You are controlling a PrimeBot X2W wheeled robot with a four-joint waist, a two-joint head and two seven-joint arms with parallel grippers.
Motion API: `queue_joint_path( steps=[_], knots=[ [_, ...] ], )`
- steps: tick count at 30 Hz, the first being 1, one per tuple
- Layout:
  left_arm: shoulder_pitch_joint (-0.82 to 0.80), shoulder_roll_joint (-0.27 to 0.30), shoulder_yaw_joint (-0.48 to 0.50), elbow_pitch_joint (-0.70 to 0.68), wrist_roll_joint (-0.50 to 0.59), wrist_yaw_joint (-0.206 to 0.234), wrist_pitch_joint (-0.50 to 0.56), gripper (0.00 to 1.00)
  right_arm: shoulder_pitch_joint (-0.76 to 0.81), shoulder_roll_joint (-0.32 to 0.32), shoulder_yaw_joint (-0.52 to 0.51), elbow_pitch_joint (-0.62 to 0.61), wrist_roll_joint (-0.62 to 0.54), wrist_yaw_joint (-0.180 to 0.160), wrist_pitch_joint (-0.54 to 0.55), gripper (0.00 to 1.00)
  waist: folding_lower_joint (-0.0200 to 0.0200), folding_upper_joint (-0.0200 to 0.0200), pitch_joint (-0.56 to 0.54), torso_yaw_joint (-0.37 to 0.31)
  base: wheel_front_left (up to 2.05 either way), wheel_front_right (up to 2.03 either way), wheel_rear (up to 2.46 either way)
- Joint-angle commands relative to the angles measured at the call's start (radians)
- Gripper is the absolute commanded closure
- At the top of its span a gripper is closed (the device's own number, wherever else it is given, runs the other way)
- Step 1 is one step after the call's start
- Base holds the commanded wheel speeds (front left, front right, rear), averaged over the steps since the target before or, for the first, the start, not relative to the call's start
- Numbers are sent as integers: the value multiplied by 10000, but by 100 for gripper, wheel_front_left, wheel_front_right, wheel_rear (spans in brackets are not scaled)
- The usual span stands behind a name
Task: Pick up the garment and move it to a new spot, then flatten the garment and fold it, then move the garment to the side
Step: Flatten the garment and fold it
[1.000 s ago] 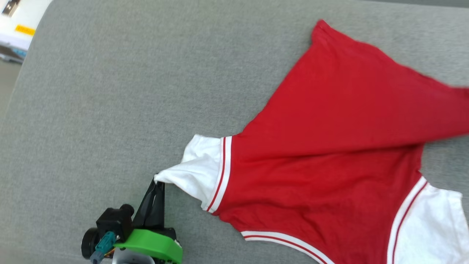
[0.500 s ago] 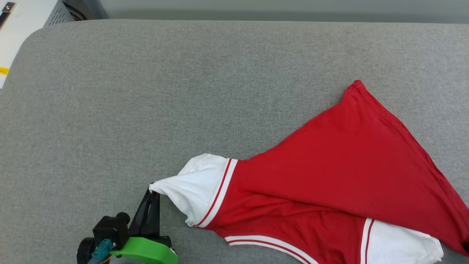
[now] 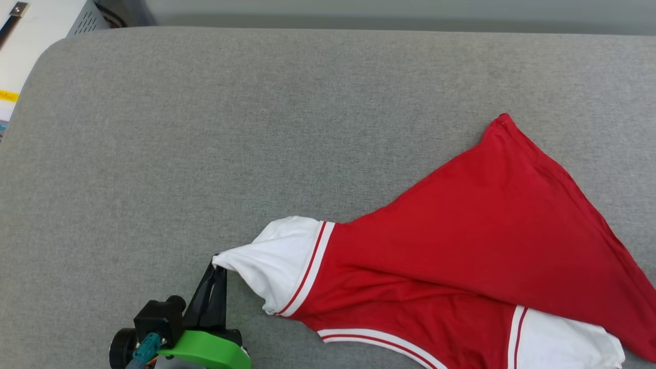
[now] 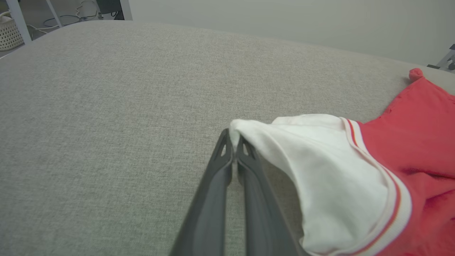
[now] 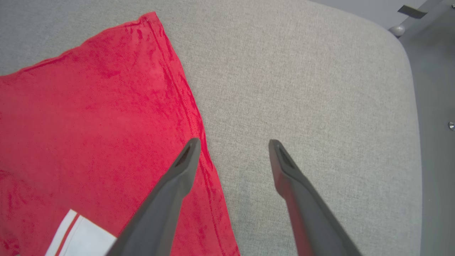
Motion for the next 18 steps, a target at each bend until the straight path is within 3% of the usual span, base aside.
queue_joint_path(
  steps=[1, 5, 9, 18],
  knots=[
    [-128, 47, -19, -71, 91, -29, 2, 100, -411, -90, -89, -384, -124, -6, 215, 0, 1, -1, 145, 132, 0, 0, 0],
    [-378, 23, -221, -178, 143, -59, 2, 100, -1682, -435, 187, -1241, -272, -6, 1132, 0, 1, -1, 457, 415, 0, 0, 0],
    [-687, -9, -409, -260, 157, -87, 2, 100, -3496, -696, 1390, -1269, -261, -6, 2184, 0, 1, -1, 817, 662, 0, 0, 0],
    [-1347, -76, -847, -372, 159, -139, 2, 100, -7498, -215, 4720, 1105, -416, -6, 4589, 0, 1, -1, 1586, 1250, 0, 0, 0]
  ],
)
